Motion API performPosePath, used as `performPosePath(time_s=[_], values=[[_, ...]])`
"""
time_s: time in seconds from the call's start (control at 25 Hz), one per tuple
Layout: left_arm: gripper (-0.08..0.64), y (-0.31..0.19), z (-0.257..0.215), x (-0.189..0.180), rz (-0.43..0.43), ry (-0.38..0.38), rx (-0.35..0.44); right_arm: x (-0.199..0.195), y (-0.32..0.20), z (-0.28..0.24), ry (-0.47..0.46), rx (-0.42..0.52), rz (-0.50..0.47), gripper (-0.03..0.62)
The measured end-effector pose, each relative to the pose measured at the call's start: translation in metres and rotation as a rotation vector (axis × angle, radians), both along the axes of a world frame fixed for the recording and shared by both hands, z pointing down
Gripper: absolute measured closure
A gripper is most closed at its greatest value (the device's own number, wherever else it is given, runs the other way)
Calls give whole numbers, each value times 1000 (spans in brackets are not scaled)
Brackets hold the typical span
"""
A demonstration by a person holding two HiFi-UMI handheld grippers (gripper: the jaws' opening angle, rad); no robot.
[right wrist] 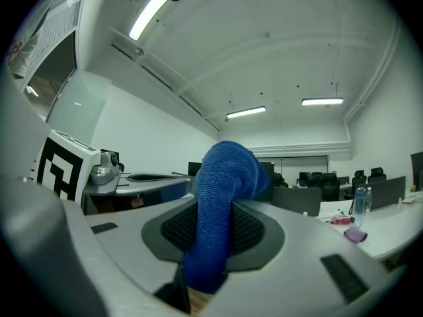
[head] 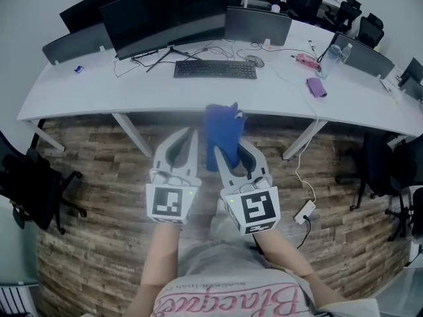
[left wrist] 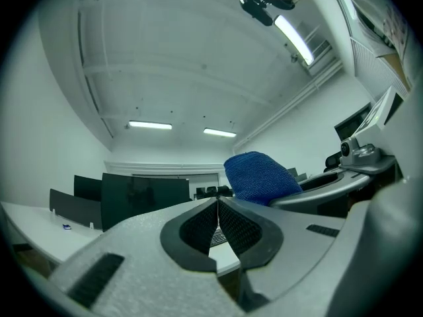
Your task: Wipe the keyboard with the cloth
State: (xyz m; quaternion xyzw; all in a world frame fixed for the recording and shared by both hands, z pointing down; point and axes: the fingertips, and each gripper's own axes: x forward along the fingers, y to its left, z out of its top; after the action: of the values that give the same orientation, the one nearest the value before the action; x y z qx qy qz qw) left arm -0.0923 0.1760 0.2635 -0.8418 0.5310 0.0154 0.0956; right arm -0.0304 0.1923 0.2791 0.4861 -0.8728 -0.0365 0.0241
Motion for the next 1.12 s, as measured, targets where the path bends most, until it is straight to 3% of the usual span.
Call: performPosePath(time_s=[0.72,1.12], values=[[554,-178,0,27,-38,-4,4,23,-186,-5,-8,-7,-47,489],[554,-237,9,35,-62,-28,-19,26,-246,7,-35,-36,-88,489]])
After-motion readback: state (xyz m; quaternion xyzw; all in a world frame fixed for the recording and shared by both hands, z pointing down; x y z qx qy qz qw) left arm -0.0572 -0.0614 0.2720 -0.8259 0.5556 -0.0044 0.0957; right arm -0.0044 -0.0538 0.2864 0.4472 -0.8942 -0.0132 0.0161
